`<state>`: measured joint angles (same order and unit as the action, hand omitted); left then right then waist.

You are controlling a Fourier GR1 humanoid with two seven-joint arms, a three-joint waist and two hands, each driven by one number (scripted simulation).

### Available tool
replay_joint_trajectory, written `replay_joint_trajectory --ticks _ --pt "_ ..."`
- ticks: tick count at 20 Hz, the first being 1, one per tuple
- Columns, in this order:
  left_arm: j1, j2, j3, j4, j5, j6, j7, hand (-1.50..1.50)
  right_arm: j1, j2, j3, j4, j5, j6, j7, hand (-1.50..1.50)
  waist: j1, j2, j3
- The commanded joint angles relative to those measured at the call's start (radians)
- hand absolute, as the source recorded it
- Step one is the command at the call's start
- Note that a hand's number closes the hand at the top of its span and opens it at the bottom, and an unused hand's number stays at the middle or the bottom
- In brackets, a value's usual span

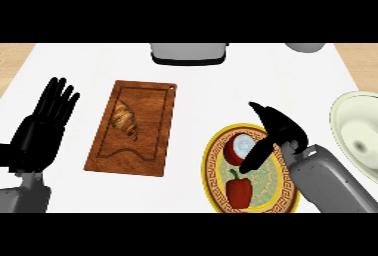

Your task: Pick the can from the plate and place it in the bowl

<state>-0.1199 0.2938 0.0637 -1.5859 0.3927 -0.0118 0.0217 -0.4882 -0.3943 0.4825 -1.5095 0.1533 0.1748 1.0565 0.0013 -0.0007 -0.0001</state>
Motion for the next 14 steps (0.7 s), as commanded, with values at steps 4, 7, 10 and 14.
replay_joint_trajectory --ticks 4,7,10,14 --pt "-0.044 -0.021 0.012 0.052 -0.046 -0.008 -0.018 0.00 0.005 0.103 -0.013 0.074 0.091 0.049 0.042 -1.50 0.001 0.001 0.000" --pt "-0.021 0.002 0.034 -0.047 -0.013 0.003 0.075 0.00 0.054 0.104 -0.003 0.030 0.102 0.069 0.079 -1.50 0.001 -0.001 0.000" --pt "0.009 -0.040 0.017 -0.033 -0.035 -0.010 0.034 0.00 0.091 0.127 -0.033 0.048 0.126 0.073 0.035 -1.50 0.000 0.000 0.000" --pt "0.030 -0.063 0.009 -0.029 -0.071 -0.012 -0.009 0.00 0.030 0.144 -0.074 0.135 0.133 0.122 0.009 -1.50 0.003 0.000 0.000"
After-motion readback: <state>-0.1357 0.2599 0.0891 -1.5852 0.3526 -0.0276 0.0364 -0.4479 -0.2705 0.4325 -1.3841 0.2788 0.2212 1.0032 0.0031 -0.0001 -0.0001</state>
